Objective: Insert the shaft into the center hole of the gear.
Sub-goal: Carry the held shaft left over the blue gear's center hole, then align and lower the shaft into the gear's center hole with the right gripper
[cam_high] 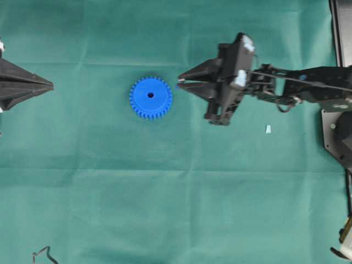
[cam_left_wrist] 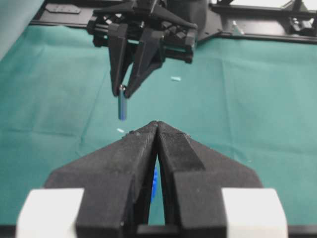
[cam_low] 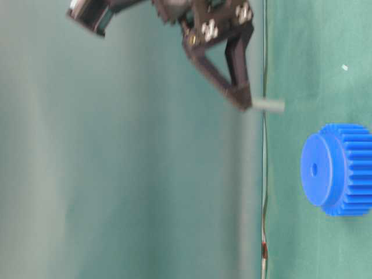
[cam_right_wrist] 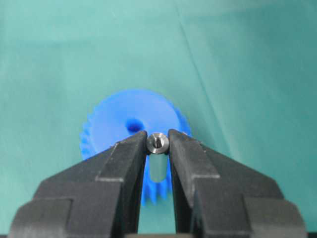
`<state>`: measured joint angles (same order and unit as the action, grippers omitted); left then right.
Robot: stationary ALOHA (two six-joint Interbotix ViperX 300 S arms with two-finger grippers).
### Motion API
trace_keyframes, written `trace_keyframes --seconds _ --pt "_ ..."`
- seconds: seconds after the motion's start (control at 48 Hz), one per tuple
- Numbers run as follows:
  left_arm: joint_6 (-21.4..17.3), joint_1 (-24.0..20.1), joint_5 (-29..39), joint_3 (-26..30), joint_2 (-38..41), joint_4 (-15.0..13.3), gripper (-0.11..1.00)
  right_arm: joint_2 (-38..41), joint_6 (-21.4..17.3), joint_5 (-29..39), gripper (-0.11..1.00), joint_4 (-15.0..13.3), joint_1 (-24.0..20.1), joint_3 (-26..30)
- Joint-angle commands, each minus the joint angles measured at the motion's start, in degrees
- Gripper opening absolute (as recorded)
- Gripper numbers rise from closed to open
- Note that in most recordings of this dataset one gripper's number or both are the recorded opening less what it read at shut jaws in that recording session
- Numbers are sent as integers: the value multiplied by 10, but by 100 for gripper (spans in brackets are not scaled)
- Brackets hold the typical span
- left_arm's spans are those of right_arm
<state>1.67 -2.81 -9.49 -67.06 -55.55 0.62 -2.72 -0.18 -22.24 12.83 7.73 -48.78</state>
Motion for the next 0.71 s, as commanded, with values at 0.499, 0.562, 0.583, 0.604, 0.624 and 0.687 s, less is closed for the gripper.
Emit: trace_keyframes --seconds 0.499,0.562,0.583,0.604,0.624,0.687 --pt "0 -9 3 12 4 2 0 72 3 49 18 -18 -11 126" --pt "-1 -10 3 13 4 2 0 75 3 49 18 -17 -10 123" --pt "-1 -10 2 12 4 1 0 76 3 49 18 -16 -10 123" --pt "-1 -10 3 13 4 2 0 78 3 49 18 -16 -11 123" --pt "-1 -10 2 13 4 2 0 81 2 48 18 -16 -10 124" --pt "-1 -11 2 12 4 2 0 90 1 48 18 -16 -11 126"
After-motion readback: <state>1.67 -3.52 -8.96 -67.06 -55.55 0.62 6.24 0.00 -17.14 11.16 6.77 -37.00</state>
